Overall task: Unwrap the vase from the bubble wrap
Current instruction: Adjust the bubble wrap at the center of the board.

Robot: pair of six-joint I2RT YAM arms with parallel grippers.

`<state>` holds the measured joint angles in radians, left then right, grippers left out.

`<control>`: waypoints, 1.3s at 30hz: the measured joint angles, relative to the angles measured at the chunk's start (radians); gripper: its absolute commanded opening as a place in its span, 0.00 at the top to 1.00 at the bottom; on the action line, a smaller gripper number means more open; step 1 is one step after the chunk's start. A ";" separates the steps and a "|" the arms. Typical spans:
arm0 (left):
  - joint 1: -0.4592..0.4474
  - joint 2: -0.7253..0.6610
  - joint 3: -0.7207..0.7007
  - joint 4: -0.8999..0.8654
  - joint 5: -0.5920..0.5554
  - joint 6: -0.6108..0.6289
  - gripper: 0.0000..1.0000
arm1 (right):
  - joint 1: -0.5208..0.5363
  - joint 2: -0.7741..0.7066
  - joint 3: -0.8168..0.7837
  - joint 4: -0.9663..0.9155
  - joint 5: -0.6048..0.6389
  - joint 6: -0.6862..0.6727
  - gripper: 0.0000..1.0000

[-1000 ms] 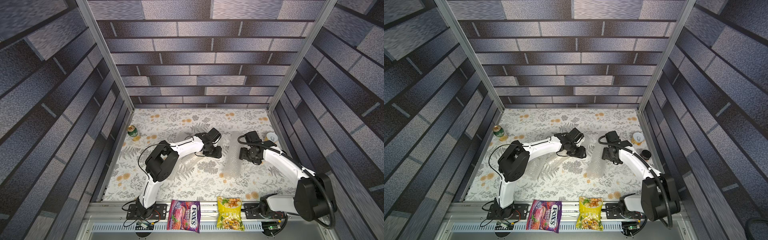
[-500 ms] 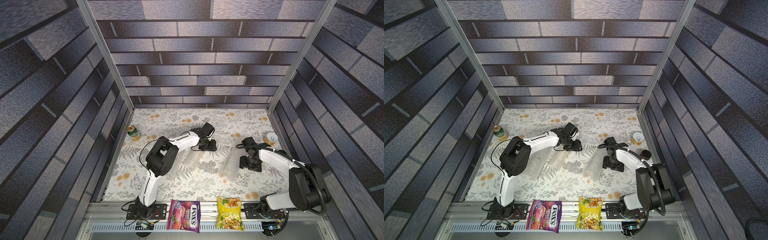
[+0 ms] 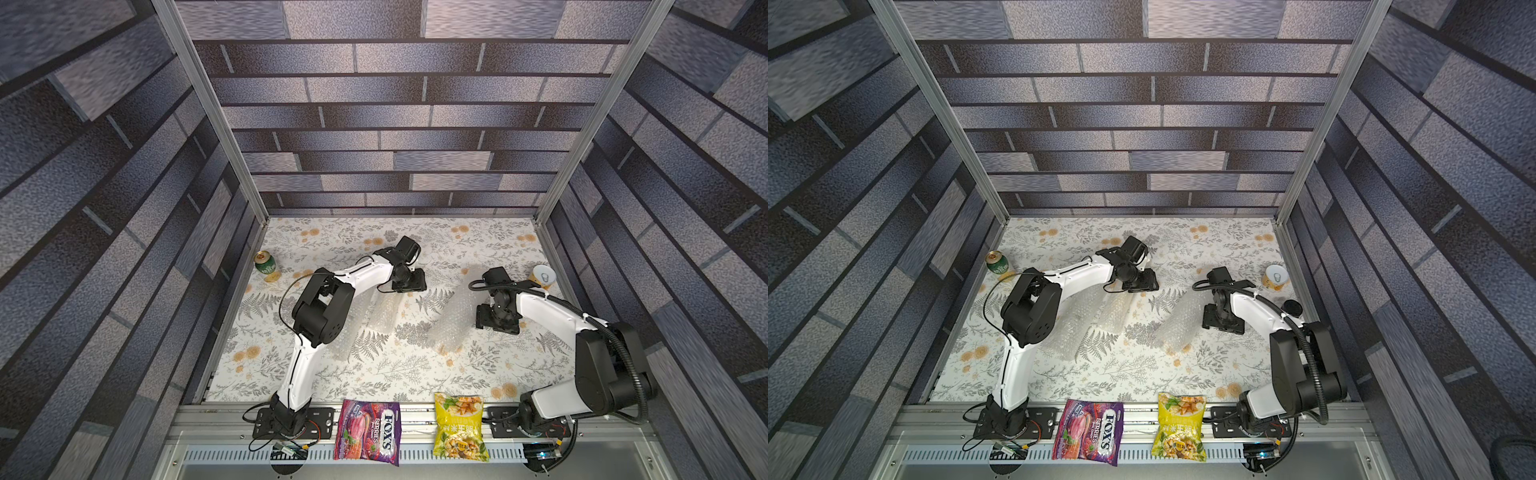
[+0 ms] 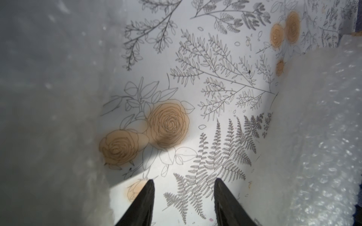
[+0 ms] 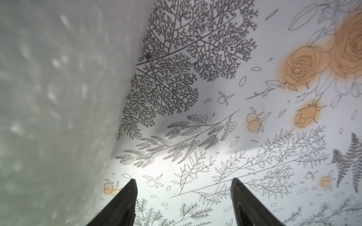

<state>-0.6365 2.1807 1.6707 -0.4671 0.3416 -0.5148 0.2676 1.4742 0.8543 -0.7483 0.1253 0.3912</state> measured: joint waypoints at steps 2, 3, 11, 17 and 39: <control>-0.014 0.030 0.049 -0.015 0.004 0.001 0.49 | 0.000 0.017 0.013 0.010 -0.003 -0.003 0.24; -0.025 0.047 0.073 -0.023 0.008 0.001 0.50 | 0.000 0.023 0.019 0.017 -0.005 -0.004 0.24; -0.109 0.147 0.204 -0.098 0.060 0.002 0.50 | -0.006 -0.023 0.035 0.009 -0.024 -0.002 0.25; -0.136 0.148 0.215 -0.143 0.090 0.002 0.53 | -0.006 -0.013 0.056 0.008 -0.055 0.002 0.25; -0.056 -0.049 0.010 -0.161 0.043 -0.025 0.52 | 0.016 0.123 0.061 0.235 -0.363 0.118 0.27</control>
<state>-0.6922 2.1315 1.6806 -0.6285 0.3851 -0.5396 0.2840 1.5974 0.9157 -0.5137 -0.2379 0.5095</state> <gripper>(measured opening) 0.477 0.727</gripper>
